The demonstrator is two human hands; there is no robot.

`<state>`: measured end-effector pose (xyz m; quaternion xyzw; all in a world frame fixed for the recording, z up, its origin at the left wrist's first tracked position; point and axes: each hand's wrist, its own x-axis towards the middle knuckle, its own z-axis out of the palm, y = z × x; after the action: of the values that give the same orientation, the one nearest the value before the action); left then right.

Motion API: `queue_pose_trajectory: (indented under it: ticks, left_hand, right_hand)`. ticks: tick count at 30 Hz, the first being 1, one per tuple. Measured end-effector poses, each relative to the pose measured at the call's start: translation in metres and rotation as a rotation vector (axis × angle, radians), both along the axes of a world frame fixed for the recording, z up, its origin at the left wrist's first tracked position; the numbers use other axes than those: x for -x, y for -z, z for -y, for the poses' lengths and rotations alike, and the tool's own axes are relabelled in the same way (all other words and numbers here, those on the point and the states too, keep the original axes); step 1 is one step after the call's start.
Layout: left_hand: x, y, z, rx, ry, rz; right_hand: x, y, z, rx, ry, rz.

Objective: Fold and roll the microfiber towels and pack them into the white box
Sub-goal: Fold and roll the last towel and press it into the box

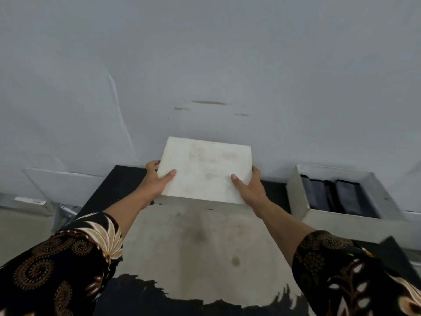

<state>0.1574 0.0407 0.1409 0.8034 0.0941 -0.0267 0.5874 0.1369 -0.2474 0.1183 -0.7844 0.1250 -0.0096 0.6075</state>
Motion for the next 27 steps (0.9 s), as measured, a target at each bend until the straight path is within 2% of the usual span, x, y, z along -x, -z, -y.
queue_pose_trajectory:
  ticks: [6,16,27]
  left_hand:
    - [0.023,-0.016,0.114,0.101,0.227,0.093]
    - [0.020,-0.014,0.243,0.166,0.463,0.095]
    - [0.017,-0.013,0.349,0.157,0.580,0.036]
  right_hand:
    - [0.046,-0.030,0.111,0.026,0.111,0.075]
    - [0.112,-0.050,0.225,0.108,0.339,0.021]
    - [0.140,-0.050,0.323,0.181,0.426,-0.017]
